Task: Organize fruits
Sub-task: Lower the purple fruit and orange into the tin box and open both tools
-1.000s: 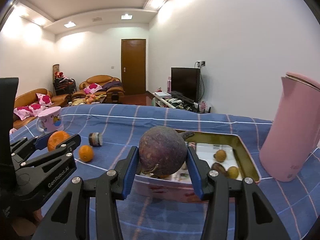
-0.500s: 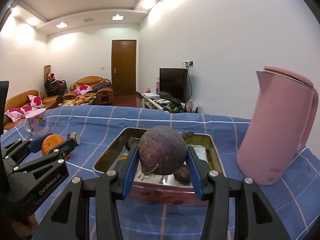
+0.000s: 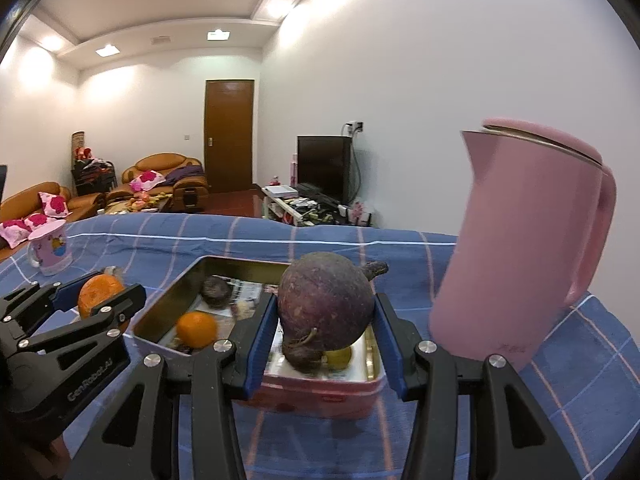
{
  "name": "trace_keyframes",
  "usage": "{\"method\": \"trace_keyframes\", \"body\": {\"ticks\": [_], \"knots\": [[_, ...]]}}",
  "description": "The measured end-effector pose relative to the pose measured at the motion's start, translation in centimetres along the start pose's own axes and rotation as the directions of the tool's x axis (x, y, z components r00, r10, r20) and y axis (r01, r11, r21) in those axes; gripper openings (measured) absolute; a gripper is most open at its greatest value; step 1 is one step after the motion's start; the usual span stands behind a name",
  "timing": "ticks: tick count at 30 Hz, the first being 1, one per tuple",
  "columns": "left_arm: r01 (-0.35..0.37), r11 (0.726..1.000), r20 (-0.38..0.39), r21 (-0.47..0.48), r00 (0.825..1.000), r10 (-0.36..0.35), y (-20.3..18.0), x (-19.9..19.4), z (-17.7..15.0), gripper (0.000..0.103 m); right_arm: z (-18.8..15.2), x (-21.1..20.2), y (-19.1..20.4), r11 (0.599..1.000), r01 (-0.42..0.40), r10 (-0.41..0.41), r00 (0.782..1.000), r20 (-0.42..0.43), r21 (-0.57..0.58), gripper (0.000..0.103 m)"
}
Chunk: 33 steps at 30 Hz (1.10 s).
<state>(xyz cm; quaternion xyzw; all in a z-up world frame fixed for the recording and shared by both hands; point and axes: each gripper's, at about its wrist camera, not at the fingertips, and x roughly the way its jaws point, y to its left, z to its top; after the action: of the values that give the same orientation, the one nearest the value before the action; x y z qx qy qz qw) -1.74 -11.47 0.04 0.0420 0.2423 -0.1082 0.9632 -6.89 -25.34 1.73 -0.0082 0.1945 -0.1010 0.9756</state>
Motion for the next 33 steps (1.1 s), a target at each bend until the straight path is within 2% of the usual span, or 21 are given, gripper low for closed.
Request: {"method": "trace_keyframes", "body": {"ticks": [9,20,29,33], "knots": [[0.057,0.998,-0.017,0.005,0.998,-0.057,-2.4,1.5,0.8,0.047,0.2,1.2,-2.9,0.996,0.069,-0.068,0.997,-0.027,0.055,0.050],[0.090,0.996,-0.033,0.001,0.995,-0.090,-4.2,4.4,2.4,0.047,1.4,3.2,-3.0,0.990,0.143,-0.143,0.990,0.006,0.012,0.050],[0.113,0.994,-0.073,-0.007,0.991,-0.113,-4.3,7.0,3.5,0.047,2.4,5.6,-3.5,0.989,0.148,-0.148,0.989,-0.020,0.023,0.050],[0.130,0.991,-0.124,-0.021,0.984,-0.132,-4.1,8.4,3.7,0.047,2.7,6.7,-3.2,0.992,0.124,-0.123,0.992,-0.039,0.009,0.050]]}}
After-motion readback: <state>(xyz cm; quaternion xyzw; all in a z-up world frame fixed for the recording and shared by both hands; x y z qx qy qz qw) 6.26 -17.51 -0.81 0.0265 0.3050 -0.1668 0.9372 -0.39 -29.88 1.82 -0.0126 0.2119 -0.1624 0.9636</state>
